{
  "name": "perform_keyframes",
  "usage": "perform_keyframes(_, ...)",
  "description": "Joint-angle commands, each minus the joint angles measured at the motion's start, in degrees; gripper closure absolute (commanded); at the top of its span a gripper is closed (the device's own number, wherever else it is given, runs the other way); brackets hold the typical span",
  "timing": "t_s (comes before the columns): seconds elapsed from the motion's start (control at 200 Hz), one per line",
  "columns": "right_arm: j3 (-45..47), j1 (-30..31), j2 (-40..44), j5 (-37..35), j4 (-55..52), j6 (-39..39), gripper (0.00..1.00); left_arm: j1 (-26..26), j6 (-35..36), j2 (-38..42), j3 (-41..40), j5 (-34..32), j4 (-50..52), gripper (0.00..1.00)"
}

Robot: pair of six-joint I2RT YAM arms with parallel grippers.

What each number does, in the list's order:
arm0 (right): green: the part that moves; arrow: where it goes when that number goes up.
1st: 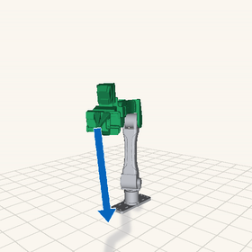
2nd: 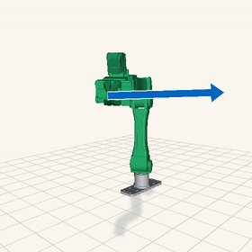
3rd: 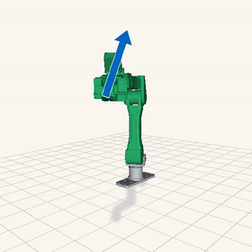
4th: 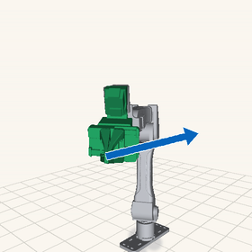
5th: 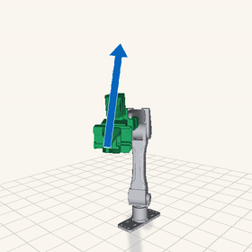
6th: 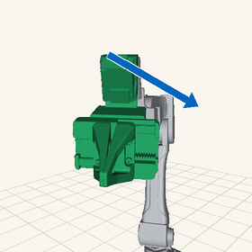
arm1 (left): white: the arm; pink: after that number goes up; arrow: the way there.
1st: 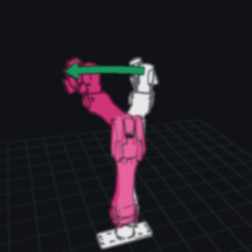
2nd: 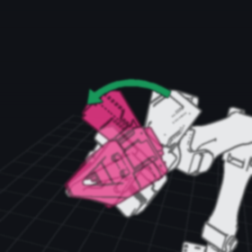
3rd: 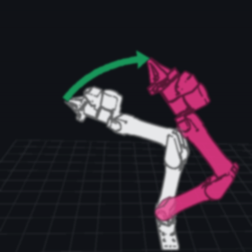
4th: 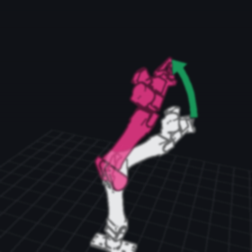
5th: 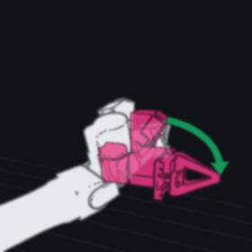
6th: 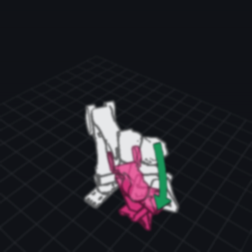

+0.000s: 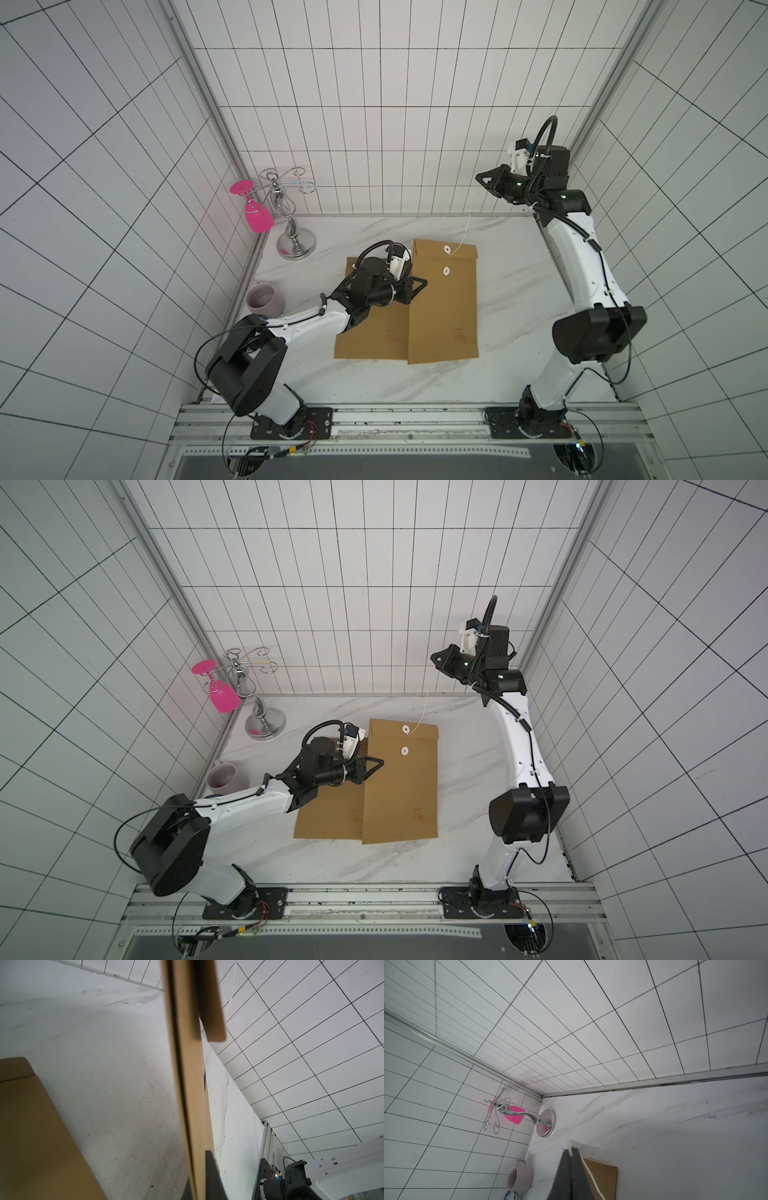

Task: Open the file bag
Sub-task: Open the file bag, then place the file bag at the center of the board.

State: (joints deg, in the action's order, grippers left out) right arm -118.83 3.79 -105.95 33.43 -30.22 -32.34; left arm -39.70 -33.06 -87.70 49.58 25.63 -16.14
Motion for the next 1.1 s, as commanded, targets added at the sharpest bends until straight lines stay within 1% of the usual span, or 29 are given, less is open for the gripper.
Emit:
perform_keyframes(0.0,-8.24,0.37,-6.54,1.85,-1.92,-0.02,1.00,-0.29,-0.34,-1.02,1.59,0.83,-2.05,1.00)
perform_keyframes(0.115,-17.64,0.49,-16.54,3.15,-6.40,-0.21,1.00,-0.29,-0.16,-1.36,1.93,1.11,-2.03,1.00)
perform_keyframes(0.18,-19.19,0.52,-20.12,2.93,-7.66,-0.64,0.99,-0.29,-0.25,-1.55,2.04,1.18,-2.04,1.00)
perform_keyframes(0.22,-18.57,0.66,-21.42,2.33,-7.80,-0.71,0.90,-0.29,-0.29,-1.58,2.03,1.18,-2.14,1.00)
perform_keyframes(0.245,-18.11,0.61,-22.08,1.69,-8.10,-0.55,0.81,-0.29,-0.38,-1.72,1.99,1.23,-2.16,1.00)
perform_keyframes(0.315,-17.21,0.66,-23.73,-0.24,-9.70,-0.05,0.61,-0.29,-0.34,-2.09,1.90,1.71,-2.23,1.00)
perform_keyframes(0.355,-17.14,0.52,-24.66,-1.76,-11.23,0.25,0.52,-0.29,-0.49,-2.34,1.77,1.90,-2.28,1.00)
perform_keyframes(0.43,-17.02,0.20,-25.92,-4.60,-14.86,0.94,0.40,-0.29,-0.75,-2.56,1.51,2.11,-2.49,1.00)
perform_keyframes(0.48,-17.01,-0.22,-26.37,-6.97,-16.85,1.35,0.36,-0.29,-0.84,-2.56,1.40,1.99,-2.49,1.00)
perform_keyframes(0.53,-16.83,-0.75,-26.16,-8.61,-18.10,1.81,0.26,-0.29,-0.78,-2.40,1.40,1.51,-2.18,1.00)
perform_keyframes(0.565,-16.88,-1.04,-25.70,-9.81,-18.82,2.36,0.16,-0.28,-0.74,-2.30,1.36,1.17,-1.95,1.00)
perform_keyframes(0.585,-16.95,-1.22,-25.24,-10.34,-19.25,2.87,0.14,-0.29,-0.64,-2.23,1.46,0.89,-1.86,1.00)
perform_keyframes(0.605,-17.02,-1.32,-24.68,-10.98,-19.47,3.40,0.10,-0.29,-0.61,-2.21,1.44,0.70,-1.80,1.00)
perform_keyframes(0.745,-15.89,-1.45,-17.47,-16.11,-22.03,7.09,0.09,-0.28,-0.52,-3.31,2.54,-0.83,-0.16,1.00)
perform_keyframes(0.83,-9.92,-1.12,-10.00,-19.08,-22.02,9.02,0.10,-0.29,-0.94,-4.40,3.86,-1.08,0.86,1.00)
perform_keyframes(0.89,-2.43,-0.72,-3.13,-21.21,-20.39,10.29,0.12,-0.29,-1.37,-5.18,4.58,-1.60,0.99,1.00)
perform_keyframes(0.98,12.88,0.35,8.50,-24.58,-15.76,10.63,0.15,-0.27,-1.61,-7.04,6.32,-2.15,1.71,1.00)
perform_keyframes(1.094,30.84,2.77,22.04,-27.78,-13.25,10.12,0.17,-0.20,-1.48,-10.41,8.91,-1.57,2.14,1.00)
